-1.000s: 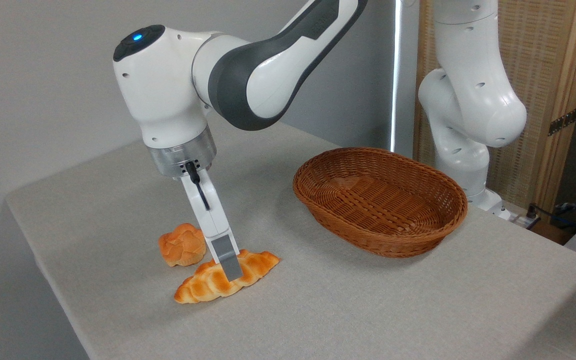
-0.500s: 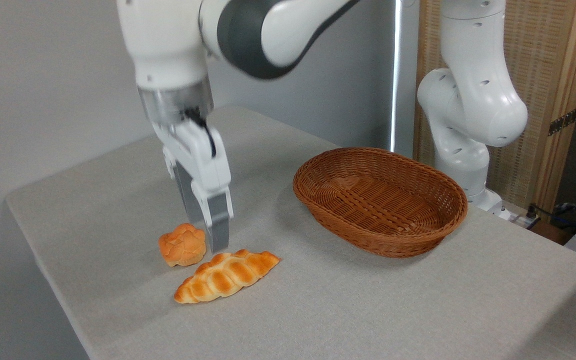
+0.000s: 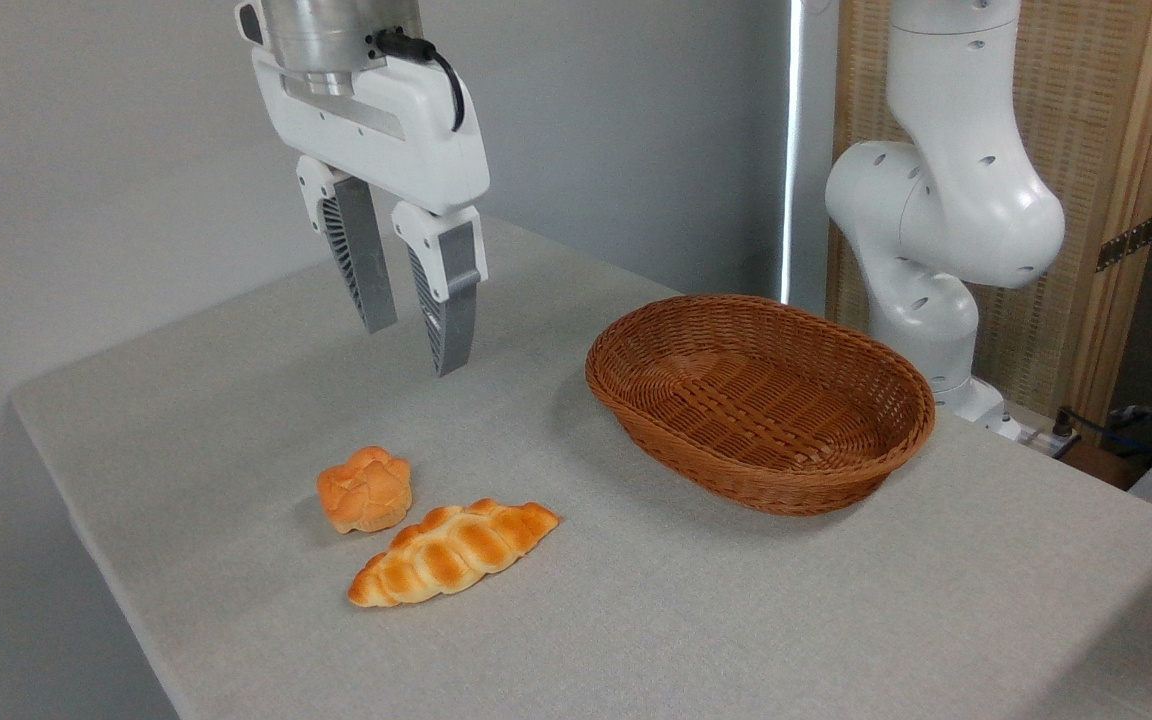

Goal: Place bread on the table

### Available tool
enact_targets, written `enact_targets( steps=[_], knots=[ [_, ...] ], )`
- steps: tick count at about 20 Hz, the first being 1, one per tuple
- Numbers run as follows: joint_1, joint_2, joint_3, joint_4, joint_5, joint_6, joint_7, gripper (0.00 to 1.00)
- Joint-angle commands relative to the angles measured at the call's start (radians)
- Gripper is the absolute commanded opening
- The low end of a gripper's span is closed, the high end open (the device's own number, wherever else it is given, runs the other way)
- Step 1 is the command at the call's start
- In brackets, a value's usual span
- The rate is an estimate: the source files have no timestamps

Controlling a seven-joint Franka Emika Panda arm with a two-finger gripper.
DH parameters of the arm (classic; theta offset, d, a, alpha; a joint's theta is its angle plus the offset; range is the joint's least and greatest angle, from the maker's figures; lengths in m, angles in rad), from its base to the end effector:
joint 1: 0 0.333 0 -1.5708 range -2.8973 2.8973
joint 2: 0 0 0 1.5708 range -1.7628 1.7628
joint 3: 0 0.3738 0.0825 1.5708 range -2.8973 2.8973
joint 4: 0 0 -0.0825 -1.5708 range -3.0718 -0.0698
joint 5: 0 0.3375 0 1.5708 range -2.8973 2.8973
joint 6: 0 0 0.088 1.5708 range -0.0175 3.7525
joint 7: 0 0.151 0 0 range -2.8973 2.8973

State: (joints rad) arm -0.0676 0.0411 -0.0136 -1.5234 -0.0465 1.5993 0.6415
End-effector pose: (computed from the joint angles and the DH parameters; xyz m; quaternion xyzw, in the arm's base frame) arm 0.5257 -0.0495 0.6400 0.9351 -0.3531 0.0232 0.0178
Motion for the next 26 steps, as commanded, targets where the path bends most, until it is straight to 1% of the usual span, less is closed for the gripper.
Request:
enact_targets(
  steps=[1, 4, 8, 13, 26],
  knots=[
    [0.032, 0.01, -0.029, 0.032, 0.003, -0.025, -0.006, 1.0],
    [0.031, 0.006, -0.039, 0.031, 0.036, -0.027, 0.015, 1.0],
    [0.028, 0.0, -0.034, 0.022, 0.039, -0.068, 0.021, 1.0],
    [0.022, -0.036, -0.028, -0.029, 0.043, -0.068, 0.064, 1.0],
    [0.025, -0.037, -0.022, -0.031, 0.043, -0.067, 0.066, 1.0]
  ],
)
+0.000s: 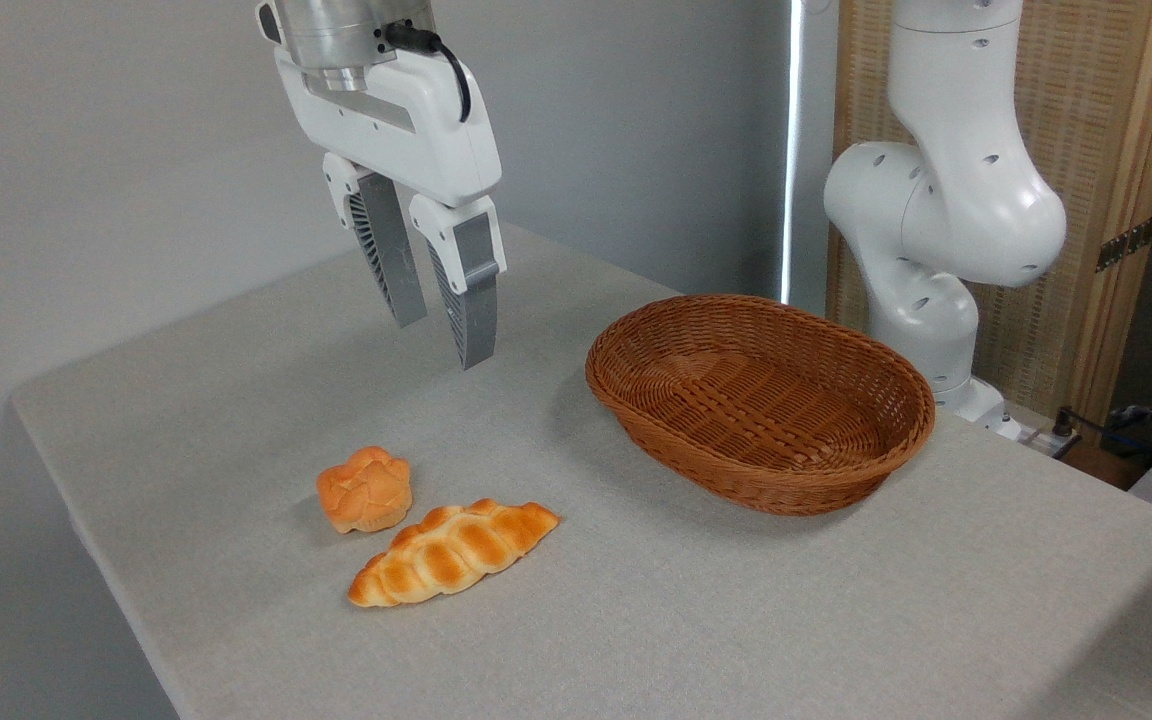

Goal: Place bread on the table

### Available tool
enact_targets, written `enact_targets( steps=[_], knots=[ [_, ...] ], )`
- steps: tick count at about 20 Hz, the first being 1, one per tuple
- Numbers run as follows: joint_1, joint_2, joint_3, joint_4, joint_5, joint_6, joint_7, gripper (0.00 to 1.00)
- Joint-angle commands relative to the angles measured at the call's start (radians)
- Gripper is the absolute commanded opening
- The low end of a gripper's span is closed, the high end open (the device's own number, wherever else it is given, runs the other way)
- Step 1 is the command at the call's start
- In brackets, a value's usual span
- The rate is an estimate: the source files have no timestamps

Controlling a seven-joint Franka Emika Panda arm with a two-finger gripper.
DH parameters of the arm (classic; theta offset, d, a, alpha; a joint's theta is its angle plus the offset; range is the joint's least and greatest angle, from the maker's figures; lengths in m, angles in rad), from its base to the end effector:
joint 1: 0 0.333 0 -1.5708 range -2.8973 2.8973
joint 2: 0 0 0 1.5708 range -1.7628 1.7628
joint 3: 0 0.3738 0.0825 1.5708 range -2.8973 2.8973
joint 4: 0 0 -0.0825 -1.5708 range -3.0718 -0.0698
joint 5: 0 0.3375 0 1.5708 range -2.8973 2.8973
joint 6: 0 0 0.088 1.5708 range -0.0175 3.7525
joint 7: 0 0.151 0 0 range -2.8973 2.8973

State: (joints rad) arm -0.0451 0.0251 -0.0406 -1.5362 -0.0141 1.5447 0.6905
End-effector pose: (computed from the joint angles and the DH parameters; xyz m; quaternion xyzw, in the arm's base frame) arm 0.5120 -0.0458 0.6379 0.9255 -0.3785 -0.0057 0.0097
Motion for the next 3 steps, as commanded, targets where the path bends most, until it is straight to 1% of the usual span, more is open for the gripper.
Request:
enact_targets(
  steps=[1, 3],
  knots=[
    [0.004, -0.02, 0.005, -0.018, 0.011, -0.012, 0.018, 1.0],
    [0.004, -0.02, 0.024, -0.016, 0.011, -0.012, 0.02, 1.0]
  ],
)
